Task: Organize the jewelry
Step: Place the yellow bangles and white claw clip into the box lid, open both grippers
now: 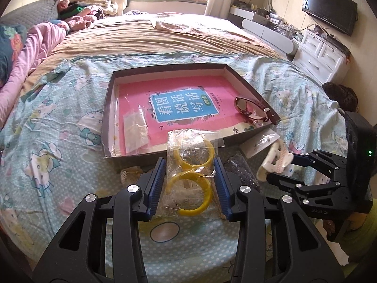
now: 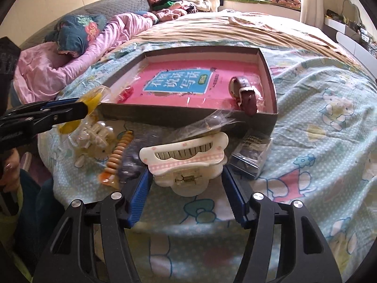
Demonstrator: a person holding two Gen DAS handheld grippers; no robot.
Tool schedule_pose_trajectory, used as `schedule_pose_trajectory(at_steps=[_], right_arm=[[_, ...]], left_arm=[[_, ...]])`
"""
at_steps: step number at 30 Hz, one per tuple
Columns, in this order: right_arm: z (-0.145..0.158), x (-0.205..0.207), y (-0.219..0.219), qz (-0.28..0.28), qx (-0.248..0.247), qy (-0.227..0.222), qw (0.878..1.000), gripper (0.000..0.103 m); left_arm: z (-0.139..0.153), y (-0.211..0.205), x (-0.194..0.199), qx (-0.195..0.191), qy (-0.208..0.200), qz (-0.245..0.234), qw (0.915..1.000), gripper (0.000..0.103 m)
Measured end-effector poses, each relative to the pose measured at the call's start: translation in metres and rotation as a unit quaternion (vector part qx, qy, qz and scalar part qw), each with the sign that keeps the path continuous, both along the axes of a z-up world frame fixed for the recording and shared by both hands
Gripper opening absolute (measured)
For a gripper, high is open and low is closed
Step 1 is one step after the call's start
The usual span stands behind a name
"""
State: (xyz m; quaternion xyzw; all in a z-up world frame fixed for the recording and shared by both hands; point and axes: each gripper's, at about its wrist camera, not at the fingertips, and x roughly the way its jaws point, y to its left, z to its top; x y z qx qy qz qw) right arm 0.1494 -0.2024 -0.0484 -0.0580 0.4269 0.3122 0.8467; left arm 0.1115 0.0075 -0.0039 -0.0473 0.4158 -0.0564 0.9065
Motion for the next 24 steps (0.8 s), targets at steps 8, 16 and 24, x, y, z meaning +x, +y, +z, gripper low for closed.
schedule_pose_trajectory(at_steps=[8, 16, 24], right_arm=[[0.030, -0.011, -0.010, 0.002, 0.011, -0.025, 1.000, 0.059], [0.050, -0.009, -0.008, 0.007, 0.025, -0.048, 0.999, 0.059], [0.056, 0.004, 0.006, 0.013, 0.033, -0.060, 0.998, 0.059]], left_arm=[[0.011, 0.016, -0.003, -0.010, -0.015, 0.020, 0.9996, 0.033], [0.024, 0.048, -0.007, -0.022, -0.035, 0.062, 0.9973, 0.033], [0.029, 0.072, -0.005, -0.026, -0.043, 0.093, 0.9944, 0.033]])
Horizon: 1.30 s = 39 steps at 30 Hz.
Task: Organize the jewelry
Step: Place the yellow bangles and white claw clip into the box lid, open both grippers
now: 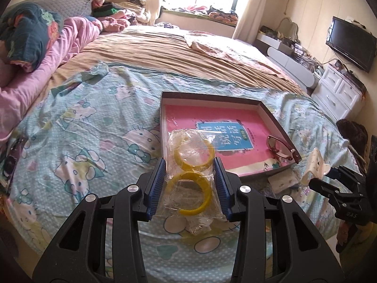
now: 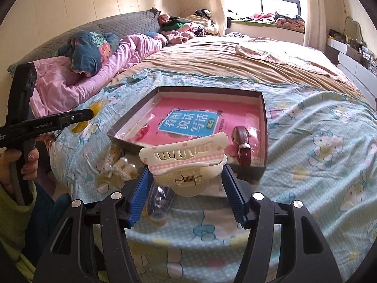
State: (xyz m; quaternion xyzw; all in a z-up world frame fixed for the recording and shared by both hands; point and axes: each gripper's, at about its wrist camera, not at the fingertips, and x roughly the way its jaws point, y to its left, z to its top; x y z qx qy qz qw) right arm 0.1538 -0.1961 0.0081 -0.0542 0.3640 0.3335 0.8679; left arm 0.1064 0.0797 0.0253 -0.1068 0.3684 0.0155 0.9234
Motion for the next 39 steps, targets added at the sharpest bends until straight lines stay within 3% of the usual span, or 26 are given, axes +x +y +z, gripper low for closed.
schedule_pose_trajectory(at_steps=[18, 39], right_arm=[[-0.006, 0.043, 0.021, -0.012, -0.001, -0.009, 1.000, 0.059], [-0.021, 0.064, 0.033, -0.016, -0.028, 0.009, 0.999, 0.059]], left_arm=[[-0.006, -0.007, 0.039, 0.000, 0.011, -0.002, 0.9999, 0.033], [-0.038, -0.041, 0.104, -0.005, 0.046, -0.055, 0.9974, 0.033]])
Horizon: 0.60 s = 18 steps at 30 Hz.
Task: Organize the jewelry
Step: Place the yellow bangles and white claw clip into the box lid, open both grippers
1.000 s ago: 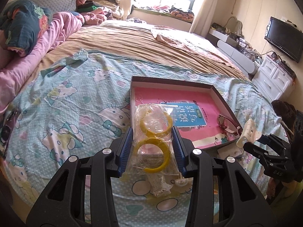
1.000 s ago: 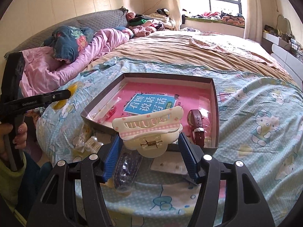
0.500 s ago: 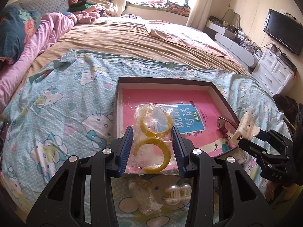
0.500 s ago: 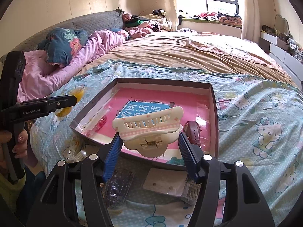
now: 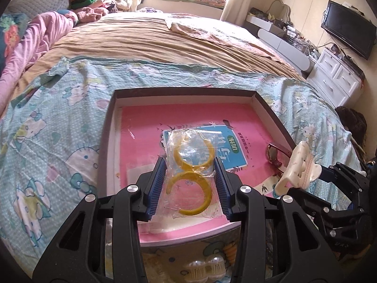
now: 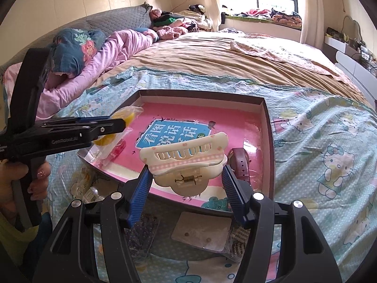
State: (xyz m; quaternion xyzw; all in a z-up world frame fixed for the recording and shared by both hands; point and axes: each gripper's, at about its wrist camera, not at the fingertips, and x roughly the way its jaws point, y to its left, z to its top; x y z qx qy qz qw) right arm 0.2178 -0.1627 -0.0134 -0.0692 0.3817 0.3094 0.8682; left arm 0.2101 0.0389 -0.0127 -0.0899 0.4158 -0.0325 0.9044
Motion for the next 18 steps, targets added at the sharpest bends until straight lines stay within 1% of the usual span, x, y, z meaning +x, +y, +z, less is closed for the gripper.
schedule_pose_trajectory(at_steps=[11, 14, 16, 18], right_arm=[[-0.016, 0.010, 0.017, 0.001, -0.026, 0.018, 0.999, 0.059], [-0.019, 0.012, 0.020, 0.004, -0.031, 0.021, 0.999, 0.059], [-0.021, 0.015, 0.023, 0.004, -0.036, 0.024, 0.999, 0.059], [-0.023, 0.016, 0.025, 0.002, -0.038, 0.028, 0.999, 0.059]], left_arm=[[-0.023, 0.003, 0.009, 0.001, 0.027, -0.012, 0.9996, 0.034], [-0.024, 0.004, 0.010, 0.000, 0.028, -0.011, 0.9995, 0.037], [-0.024, 0.005, 0.011, -0.002, 0.028, -0.009, 0.9996, 0.043], [-0.024, 0.007, 0.010, -0.003, 0.028, -0.009, 0.9996, 0.044]])
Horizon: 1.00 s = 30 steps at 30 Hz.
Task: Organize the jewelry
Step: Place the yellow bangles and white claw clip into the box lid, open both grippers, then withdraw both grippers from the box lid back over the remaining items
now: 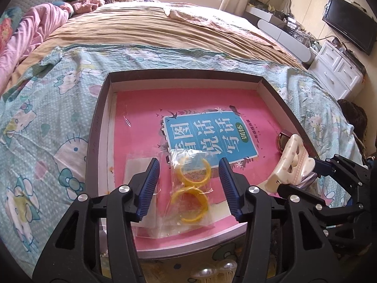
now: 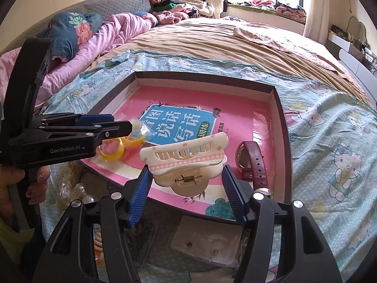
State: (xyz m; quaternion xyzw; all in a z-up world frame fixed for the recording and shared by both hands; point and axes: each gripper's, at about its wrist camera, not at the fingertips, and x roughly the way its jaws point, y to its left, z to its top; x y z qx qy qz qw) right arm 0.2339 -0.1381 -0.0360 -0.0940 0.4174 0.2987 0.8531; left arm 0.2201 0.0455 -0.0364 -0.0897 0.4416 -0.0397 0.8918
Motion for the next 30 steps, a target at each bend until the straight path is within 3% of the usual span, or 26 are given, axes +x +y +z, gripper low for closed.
schedule_pose_trajectory(at_steps=[11, 13, 29, 30], right_arm=[[-0.007, 0.002, 0.006, 0.001, -0.001, 0.020, 1.000, 0.061], [-0.005, 0.000, 0.005, -0.002, 0.003, 0.017, 1.000, 0.069], [0.019, -0.014, -0.027, -0.028, 0.042, 0.000, 0.999, 0.091], [0.022, -0.016, -0.030, -0.030, 0.046, -0.001, 0.998, 0.093]], left_arm=[[0.011, 0.004, -0.007, -0.001, -0.008, 0.007, 0.9999, 0.059], [0.013, 0.005, -0.009, -0.002, -0.010, 0.009, 0.9999, 0.061], [0.029, 0.009, -0.023, 0.000, -0.022, 0.017, 0.9996, 0.074], [0.030, 0.009, -0.024, 0.001, -0.023, 0.018, 0.9996, 0.082]])
